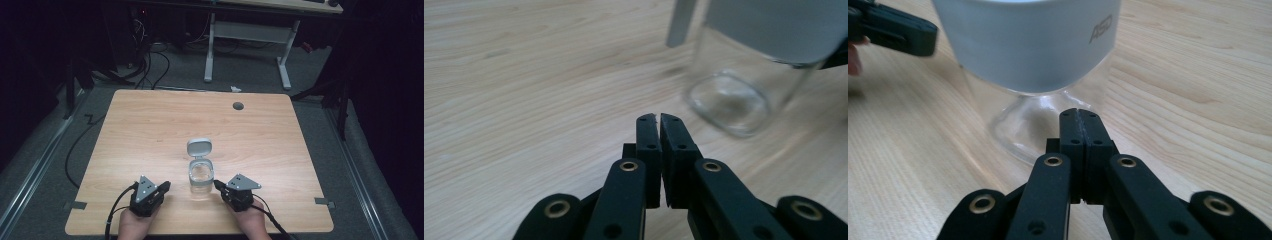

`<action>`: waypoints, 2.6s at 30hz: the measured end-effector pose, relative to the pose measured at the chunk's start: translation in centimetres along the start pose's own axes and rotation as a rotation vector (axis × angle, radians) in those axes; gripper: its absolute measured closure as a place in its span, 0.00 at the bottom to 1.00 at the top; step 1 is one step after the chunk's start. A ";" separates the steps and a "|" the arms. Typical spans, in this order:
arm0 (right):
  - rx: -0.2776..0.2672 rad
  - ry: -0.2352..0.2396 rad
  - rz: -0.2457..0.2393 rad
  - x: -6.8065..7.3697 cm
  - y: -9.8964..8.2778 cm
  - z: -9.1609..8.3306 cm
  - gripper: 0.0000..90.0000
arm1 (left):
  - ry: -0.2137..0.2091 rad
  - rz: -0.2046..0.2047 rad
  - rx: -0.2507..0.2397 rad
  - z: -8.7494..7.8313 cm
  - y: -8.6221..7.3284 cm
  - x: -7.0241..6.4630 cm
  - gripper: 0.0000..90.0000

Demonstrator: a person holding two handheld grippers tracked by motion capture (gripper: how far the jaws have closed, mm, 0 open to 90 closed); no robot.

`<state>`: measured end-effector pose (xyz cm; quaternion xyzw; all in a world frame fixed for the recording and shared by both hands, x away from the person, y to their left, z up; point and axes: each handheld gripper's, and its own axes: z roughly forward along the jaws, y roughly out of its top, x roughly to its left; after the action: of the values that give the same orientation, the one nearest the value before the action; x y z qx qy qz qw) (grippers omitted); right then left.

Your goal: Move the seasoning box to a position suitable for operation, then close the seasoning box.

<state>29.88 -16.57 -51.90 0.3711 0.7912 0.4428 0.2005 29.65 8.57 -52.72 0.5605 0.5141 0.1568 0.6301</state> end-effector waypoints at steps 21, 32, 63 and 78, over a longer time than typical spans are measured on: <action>-0.002 -0.004 0.007 -0.2 -0.2 0.0 1.00 | -0.058 0.024 0.053 2.3 -1.6 -2.8 1.00; -0.023 -0.014 0.048 -1.2 0.1 -0.3 1.00 | -0.070 0.011 0.044 1.0 -1.7 -2.9 1.00; -0.106 -0.126 0.079 -6.6 8.3 1.7 1.00 | -0.137 0.024 0.072 2.1 -2.4 -4.8 1.00; -0.143 -0.103 0.091 -6.7 10.3 3.5 1.00 | -0.153 0.014 0.071 2.5 -2.6 -5.4 1.00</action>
<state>40.65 -16.30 -45.07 0.4139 0.7283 0.4872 0.2467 28.43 2.18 -52.85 0.5963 0.4657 0.0997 0.6462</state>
